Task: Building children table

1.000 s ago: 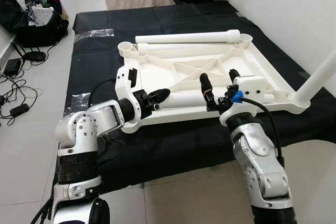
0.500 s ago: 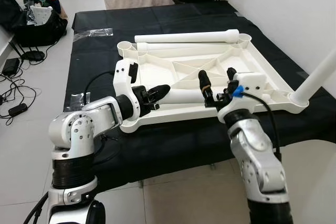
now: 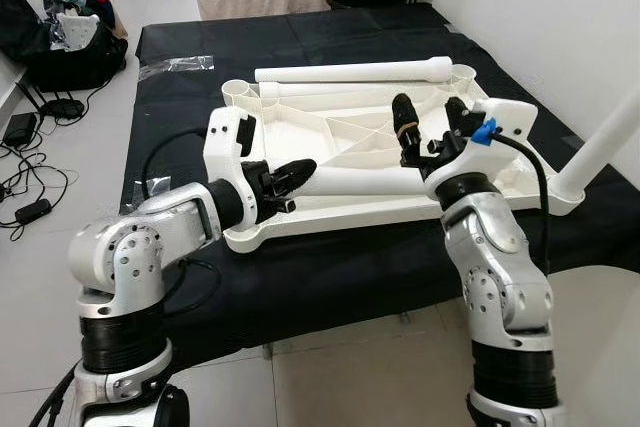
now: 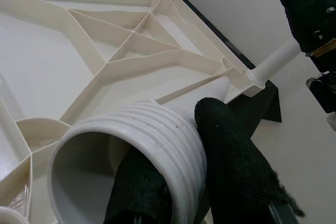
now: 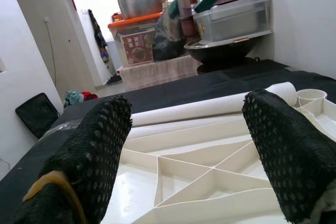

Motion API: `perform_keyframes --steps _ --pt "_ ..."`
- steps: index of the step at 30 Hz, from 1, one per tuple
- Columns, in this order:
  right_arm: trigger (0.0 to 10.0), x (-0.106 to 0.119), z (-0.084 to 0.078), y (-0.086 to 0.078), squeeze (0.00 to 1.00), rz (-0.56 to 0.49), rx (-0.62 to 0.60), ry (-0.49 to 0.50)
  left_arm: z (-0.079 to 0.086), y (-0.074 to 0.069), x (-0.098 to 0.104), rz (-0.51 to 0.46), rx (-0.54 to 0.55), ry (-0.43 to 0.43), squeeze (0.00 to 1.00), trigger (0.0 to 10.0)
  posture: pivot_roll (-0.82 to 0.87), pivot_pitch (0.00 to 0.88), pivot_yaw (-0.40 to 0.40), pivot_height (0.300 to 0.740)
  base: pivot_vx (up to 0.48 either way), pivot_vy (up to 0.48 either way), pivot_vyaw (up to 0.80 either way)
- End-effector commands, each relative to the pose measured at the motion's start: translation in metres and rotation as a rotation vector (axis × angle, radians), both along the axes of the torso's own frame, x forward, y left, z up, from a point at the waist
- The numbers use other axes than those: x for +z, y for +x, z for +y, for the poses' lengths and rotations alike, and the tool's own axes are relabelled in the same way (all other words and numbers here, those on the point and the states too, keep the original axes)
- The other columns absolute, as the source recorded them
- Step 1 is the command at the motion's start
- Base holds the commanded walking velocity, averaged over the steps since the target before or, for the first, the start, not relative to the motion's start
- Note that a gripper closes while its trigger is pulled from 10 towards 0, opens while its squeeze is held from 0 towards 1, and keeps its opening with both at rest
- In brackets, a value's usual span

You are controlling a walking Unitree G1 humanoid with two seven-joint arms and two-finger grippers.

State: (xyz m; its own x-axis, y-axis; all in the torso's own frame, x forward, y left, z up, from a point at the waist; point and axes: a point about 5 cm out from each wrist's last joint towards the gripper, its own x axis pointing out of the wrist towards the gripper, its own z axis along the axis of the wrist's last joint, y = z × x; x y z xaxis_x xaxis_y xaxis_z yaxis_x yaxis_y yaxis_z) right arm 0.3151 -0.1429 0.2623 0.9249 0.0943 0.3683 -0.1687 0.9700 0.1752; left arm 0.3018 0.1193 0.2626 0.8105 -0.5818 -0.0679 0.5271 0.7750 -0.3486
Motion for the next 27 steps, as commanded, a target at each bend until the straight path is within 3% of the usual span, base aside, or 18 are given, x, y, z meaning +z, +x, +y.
perform_keyframes --steps 1,8,11,19,20,21,22,23,27 --pt "10.0 -0.003 -0.002 0.001 0.0 0.015 -0.003 0.016 0.018 0.0 0.009 -0.052 0.121 0.026 0.0 0.0 0.05 0.128 -0.068 0.74 0.0 0.0 0.0" --pt "10.0 -0.003 -0.005 0.002 0.0 0.02 -0.013 0.04 0.021 -0.005 0.022 -0.165 0.147 -0.012 0.0 0.0 0.05 0.125 -0.07 0.74 0.0 0.0 0.0" --pt "10.0 -0.005 -0.009 0.004 0.0 0.029 -0.023 0.045 0.019 -0.013 0.031 -0.25 0.148 -0.097 0.0 0.0 0.05 0.126 -0.07 0.74 0.0 0.0 0.0" --pt "10.0 -0.009 -0.008 0.004 0.0 0.042 -0.021 0.04 0.018 -0.019 0.035 -0.3 0.167 -0.109 0.0 0.0 0.05 0.131 -0.073 0.74 0.0 0.0 0.0" --pt "10.0 -0.011 -0.007 0.004 0.0 0.049 -0.015 0.045 0.017 -0.021 0.033 -0.316 0.184 -0.088 0.0 2.6 0.05 0.134 -0.075 0.74 0.0 0.0 0.0" --pt "10.0 -0.012 -0.007 0.004 0.0 0.058 -0.009 0.049 0.018 -0.022 0.031 -0.327 0.204 -0.077 0.0 10.0 0.05 0.134 -0.075 0.74 0.0 0.0 0.0" --pt "10.0 -0.012 -0.007 0.004 0.0 0.058 -0.009 0.049 0.018 -0.022 0.031 -0.327 0.204 -0.077 0.0 10.0 0.05 0.134 -0.075 0.74 0.0 0.0 0.0" --pt "10.0 -0.018 -0.006 0.005 0.0 0.095 0.02 0.082 0.017 -0.025 0.027 -0.376 0.222 0.01 0.0 10.0 0.05 0.135 -0.077 0.74 0.0 0.0 0.0" --pt "10.0 -0.029 -0.005 0.007 0.0 0.177 0.073 0.159 0.016 -0.03 0.022 -0.439 0.235 0.081 0.0 10.0 0.05 0.136 -0.08 0.74 0.0 0.0 0.0"
